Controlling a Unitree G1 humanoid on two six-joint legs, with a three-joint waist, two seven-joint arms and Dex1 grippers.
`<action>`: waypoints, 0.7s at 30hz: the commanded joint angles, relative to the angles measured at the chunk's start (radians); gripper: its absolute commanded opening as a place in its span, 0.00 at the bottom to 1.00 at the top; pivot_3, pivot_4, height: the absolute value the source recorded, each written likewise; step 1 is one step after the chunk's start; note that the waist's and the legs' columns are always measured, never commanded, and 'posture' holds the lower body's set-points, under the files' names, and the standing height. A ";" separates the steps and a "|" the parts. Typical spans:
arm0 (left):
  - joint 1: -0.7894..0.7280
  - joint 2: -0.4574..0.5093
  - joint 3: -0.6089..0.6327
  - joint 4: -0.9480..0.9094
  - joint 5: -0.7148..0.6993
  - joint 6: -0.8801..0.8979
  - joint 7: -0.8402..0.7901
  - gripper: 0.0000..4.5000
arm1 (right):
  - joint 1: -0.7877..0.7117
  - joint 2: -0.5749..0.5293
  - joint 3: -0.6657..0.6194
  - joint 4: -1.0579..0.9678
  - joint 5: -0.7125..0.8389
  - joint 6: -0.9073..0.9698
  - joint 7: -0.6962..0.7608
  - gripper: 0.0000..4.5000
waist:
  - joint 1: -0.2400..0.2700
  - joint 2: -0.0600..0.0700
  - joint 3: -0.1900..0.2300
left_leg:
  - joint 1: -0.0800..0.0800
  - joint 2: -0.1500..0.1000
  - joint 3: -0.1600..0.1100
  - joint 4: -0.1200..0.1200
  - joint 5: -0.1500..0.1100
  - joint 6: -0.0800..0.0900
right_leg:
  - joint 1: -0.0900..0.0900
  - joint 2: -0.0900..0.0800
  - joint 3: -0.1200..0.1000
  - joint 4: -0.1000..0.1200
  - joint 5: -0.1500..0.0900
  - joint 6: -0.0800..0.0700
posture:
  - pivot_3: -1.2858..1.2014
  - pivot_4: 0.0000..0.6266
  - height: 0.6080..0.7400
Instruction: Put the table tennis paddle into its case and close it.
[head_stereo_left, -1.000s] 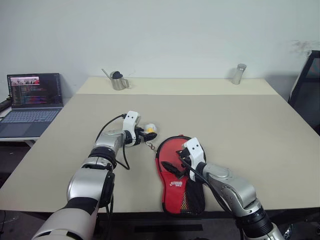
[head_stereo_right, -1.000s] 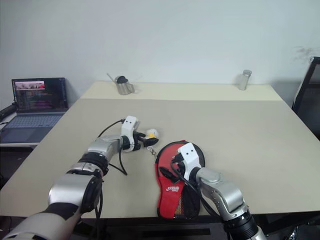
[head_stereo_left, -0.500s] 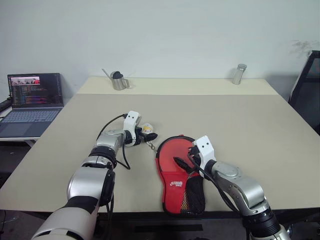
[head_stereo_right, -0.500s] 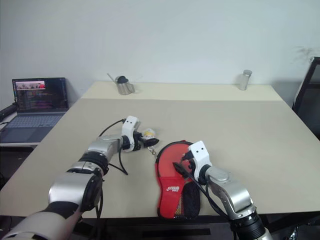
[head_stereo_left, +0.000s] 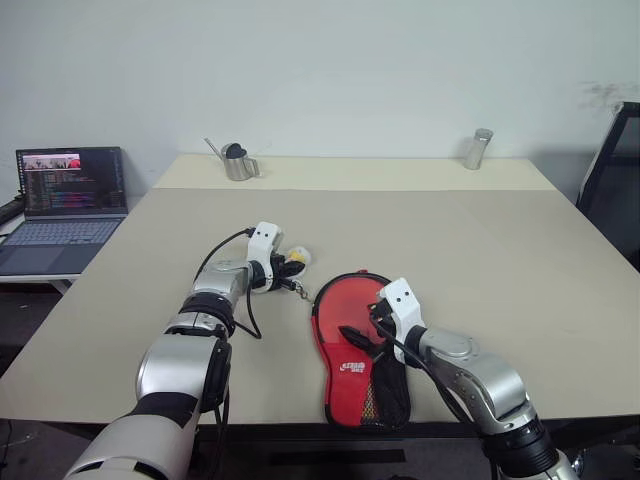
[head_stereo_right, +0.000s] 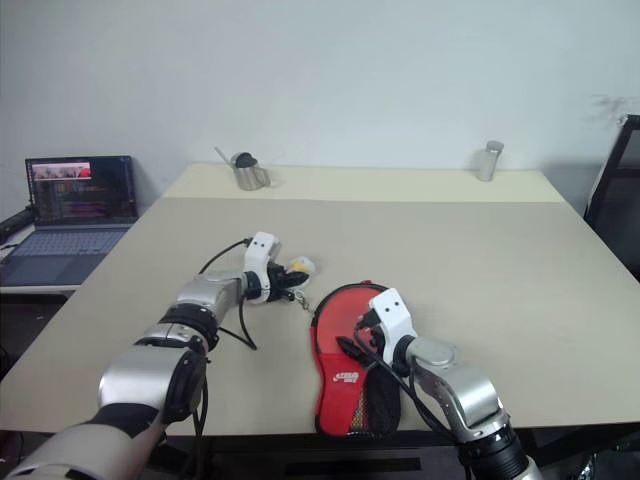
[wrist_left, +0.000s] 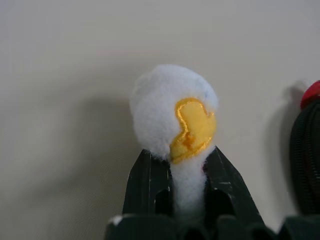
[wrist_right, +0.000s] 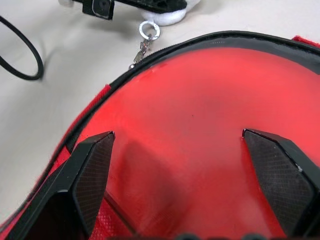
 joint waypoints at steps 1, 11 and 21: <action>-0.013 0.021 0.002 -0.050 0.000 -0.035 -0.052 0.05 | 0.011 -0.023 0.028 0.043 -0.032 0.028 0.006 1.00 | 0.000 -0.001 -0.001 | 0.000 0.000 0.000 0.000 0.000 0.000 | 0.000 0.000 0.000 0.000 0.000 0.000 | 0.52 0.24 1.00; -0.093 -0.003 -0.074 -0.019 0.101 -0.236 -0.042 0.05 | 0.043 0.017 0.054 0.027 -0.046 0.071 -0.012 1.00 | 0.002 -0.004 -0.003 | 0.000 0.000 -0.002 0.008 0.000 0.000 | 0.001 0.000 -0.001 0.006 0.000 0.000 | 0.52 0.24 1.00; -0.152 -0.065 -0.110 0.050 0.181 -0.329 0.026 0.05 | 0.045 0.027 0.040 0.045 -0.061 0.085 -0.022 1.00 | 0.000 -0.004 -0.003 | 0.003 0.000 -0.002 0.011 0.000 0.000 | 0.002 0.001 -0.001 0.013 0.000 0.001 | 0.52 0.24 1.00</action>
